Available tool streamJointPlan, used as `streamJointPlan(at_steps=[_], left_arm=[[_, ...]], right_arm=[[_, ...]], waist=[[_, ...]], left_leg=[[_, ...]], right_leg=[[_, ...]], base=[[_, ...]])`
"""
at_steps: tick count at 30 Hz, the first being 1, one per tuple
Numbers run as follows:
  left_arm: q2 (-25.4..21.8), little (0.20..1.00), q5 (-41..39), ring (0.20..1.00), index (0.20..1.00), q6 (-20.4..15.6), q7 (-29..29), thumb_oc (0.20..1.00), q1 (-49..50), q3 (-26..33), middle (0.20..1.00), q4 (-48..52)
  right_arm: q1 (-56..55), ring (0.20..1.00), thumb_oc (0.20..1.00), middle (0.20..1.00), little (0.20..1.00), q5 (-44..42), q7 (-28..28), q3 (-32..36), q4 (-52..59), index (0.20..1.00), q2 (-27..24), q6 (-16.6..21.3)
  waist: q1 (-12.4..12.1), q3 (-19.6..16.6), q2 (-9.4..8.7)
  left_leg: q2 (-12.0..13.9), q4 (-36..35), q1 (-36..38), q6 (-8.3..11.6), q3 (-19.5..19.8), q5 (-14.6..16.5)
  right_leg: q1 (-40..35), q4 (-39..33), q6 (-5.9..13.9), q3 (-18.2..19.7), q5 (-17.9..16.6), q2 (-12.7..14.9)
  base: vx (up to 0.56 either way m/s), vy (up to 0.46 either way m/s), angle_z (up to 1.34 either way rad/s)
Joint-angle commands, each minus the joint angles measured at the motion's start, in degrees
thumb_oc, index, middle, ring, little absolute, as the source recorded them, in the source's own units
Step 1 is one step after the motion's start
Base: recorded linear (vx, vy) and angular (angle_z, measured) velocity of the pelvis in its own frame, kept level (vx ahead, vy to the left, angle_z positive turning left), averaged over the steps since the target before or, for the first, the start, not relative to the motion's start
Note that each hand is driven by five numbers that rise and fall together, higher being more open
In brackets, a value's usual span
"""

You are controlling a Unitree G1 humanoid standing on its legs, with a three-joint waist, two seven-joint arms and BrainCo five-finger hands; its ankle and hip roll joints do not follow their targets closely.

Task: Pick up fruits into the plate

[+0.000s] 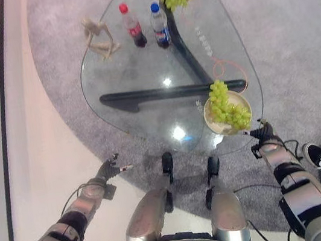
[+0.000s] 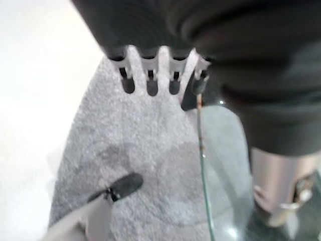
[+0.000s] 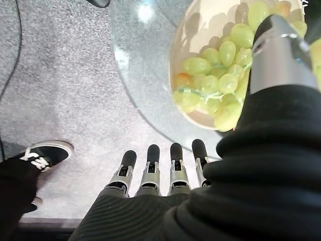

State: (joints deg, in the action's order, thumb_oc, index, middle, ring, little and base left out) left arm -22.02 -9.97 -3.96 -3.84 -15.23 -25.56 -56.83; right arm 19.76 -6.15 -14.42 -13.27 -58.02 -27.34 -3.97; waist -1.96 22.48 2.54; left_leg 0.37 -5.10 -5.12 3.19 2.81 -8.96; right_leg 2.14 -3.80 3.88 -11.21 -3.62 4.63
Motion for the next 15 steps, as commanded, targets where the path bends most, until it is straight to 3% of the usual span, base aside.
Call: streamJointPlan(at_steps=[1, 3, 4, 7, 15], left_arm=[[3.3, 1.000, -6.0, 1.000, 1.000, -0.1, 6.0, 1.000, 1.8, 4.3, 1.000, -4.6], [3.8, 1.000, -7.6, 1.000, 1.000, 0.1, 7.4, 1.000, 2.6, 5.5, 1.000, -5.4], [5.2, 1.000, -10.8, 1.000, 1.000, 0.7, 11.0, 1.000, 4.8, 8.3, 1.000, -7.7], [6.6, 1.000, -13.1, 1.000, 1.000, 1.4, 14.7, 1.000, 7.5, 11.7, 1.000, -10.9], [8.5, 1.000, -8.3, 1.000, 1.000, 5.2, 14.4, 1.000, 11.8, 14.5, 1.000, -15.2]], right_arm=[[-6.0, 1.000, 1.000, 1.000, 1.000, -8.9, 5.7, 0.5, 1.0, 1.000, 3.6, 6.3], [-7.4, 1.000, 1.000, 1.000, 1.000, -11.0, 7.4, 1.2, 0.6, 1.000, 4.8, 6.9], [-10.5, 1.000, 1.000, 1.000, 1.000, -15.2, 12.4, 3.0, -1.0, 1.000, 7.7, 8.3], [-14.0, 1.000, 1.000, 1.000, 1.000, -16.1, 17.0, 5.1, -5.0, 1.000, 10.4, 9.1], [-19.3, 1.000, 1.000, 1.000, 1.000, -11.8, 19.7, 6.1, -13.1, 1.000, 14.0, 5.3]], waist=[[0.2, -5.1, -3.58], [0.3, -6.0, -3.80], [0.6, -8.0, -4.14], [0.8, -10.7, -4.25], [2.2, -14.5, -3.01]], left_leg=[[-0.9, 4.8, 4.3, -1.89, -4.4, 12.8], [-0.9, 4.8, 4.9, -1.95, -4.4, 13.0], [-0.9, 4.8, 6.5, -2.16, -4.6, 13.5], [-0.9, 4.6, 8.7, -2.43, -5.1, 14.3], [-1.1, 2.8, 13.6, -2.96, -6.2, 15.4]], right_leg=[[2.0, 5.6, 1.90, 3.9, 3.6, 1.3], [1.3, 5.5, 1.83, 4.0, 3.8, 1.3], [-0.4, 5.4, 1.69, 4.1, 4.2, 1.1], [-2.5, 5.1, 1.63, 4.2, 4.7, 1.0], [-7.0, 3.9, 1.46, 5.0, 5.8, 0.7]], base=[[0.14, -0.002, -0.13], [0.16, 0.003, -0.15], [0.18, 0.012, -0.11], [0.24, 0.025, -0.05], [0.13, 0.047, -0.11]])
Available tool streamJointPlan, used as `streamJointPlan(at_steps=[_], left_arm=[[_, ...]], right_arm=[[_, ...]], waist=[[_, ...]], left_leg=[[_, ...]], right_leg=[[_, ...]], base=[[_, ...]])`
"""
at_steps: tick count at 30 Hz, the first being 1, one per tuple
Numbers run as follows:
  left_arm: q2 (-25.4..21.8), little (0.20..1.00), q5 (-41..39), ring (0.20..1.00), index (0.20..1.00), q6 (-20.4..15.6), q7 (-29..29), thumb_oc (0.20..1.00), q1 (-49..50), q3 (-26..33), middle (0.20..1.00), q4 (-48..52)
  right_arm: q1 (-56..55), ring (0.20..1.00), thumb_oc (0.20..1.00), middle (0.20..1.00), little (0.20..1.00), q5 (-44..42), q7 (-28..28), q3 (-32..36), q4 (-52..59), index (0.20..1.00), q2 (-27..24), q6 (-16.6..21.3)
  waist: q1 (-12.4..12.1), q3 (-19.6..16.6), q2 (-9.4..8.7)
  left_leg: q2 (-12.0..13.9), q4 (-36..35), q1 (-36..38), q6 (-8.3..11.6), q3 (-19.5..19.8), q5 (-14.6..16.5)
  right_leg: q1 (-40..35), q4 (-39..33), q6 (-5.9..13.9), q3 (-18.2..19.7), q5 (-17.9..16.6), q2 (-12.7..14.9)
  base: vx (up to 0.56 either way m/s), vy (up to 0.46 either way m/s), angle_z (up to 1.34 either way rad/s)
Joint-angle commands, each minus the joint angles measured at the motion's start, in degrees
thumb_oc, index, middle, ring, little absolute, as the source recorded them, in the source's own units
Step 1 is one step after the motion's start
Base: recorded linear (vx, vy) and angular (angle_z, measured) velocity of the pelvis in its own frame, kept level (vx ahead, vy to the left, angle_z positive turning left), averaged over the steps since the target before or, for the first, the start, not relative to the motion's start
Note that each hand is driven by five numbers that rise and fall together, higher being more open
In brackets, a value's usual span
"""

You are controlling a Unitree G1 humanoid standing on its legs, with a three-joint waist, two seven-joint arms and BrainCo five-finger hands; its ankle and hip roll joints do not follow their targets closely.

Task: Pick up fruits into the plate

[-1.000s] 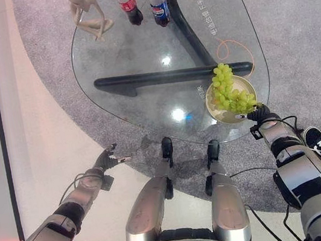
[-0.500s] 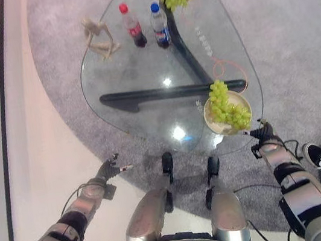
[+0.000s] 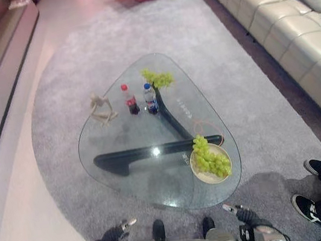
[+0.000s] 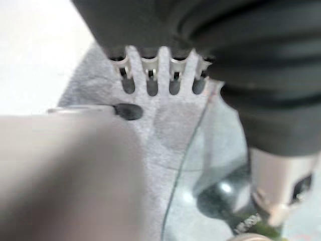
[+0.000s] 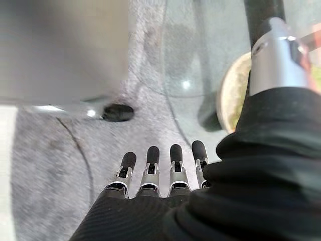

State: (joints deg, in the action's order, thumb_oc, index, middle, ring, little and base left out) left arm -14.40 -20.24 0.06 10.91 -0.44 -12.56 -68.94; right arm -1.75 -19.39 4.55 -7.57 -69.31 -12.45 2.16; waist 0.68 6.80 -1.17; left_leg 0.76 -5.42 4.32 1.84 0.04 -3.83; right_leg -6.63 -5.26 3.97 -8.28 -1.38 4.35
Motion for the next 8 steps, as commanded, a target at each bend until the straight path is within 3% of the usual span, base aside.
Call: streamJointPlan(at_steps=[1, 4, 8], left_arm=[[1.2, 1.000, 2.2, 1.000, 1.000, 1.5, -0.6, 1.000, -2.7, 1.5, 1.000, -3.5], [1.4, 1.000, 2.8, 1.000, 1.000, 2.5, -0.8, 1.000, -2.2, 1.5, 1.000, -4.1], [1.9, 1.000, 2.1, 1.000, 1.000, 3.2, -1.0, 1.000, -1.7, 1.1, 1.000, -4.6]], right_arm=[[1.9, 1.000, 1.000, 1.000, 1.000, 1.2, 0.5, 0.6, -2.4, 1.000, -0.7, -1.5], [1.3, 1.000, 1.000, 1.000, 1.000, 0.0, 0.0, 1.4, -3.4, 1.000, -0.5, -3.3], [0.9, 1.000, 1.000, 1.000, 1.000, 1.9, 0.8, 1.6, -4.4, 1.000, -0.1, -3.0]], waist=[[-0.2, 0.9, 0.89], [0.3, 0.4, 1.35], [0.9, 0.0, 1.88]], left_leg=[[-1.5, 2.9, 4.5, -1.65, -3.6, 10.3], [-1.5, 2.7, 5.2, -1.80, -3.8, 10.6], [-1.6, 2.9, 6.0, -2.19, -3.6, 11.3]], right_leg=[[1.5, 5.3, 1.36, 2.2, 3.7, 1.0], [1.1, 5.6, 1.24, 2.6, 4.1, 0.9], [0.7, 6.1, 1.03, 3.3, 4.8, 0.7]], base=[[0.09, 0.041, -0.02], [0.05, 0.032, -0.04], [0.05, 0.024, -0.16]])
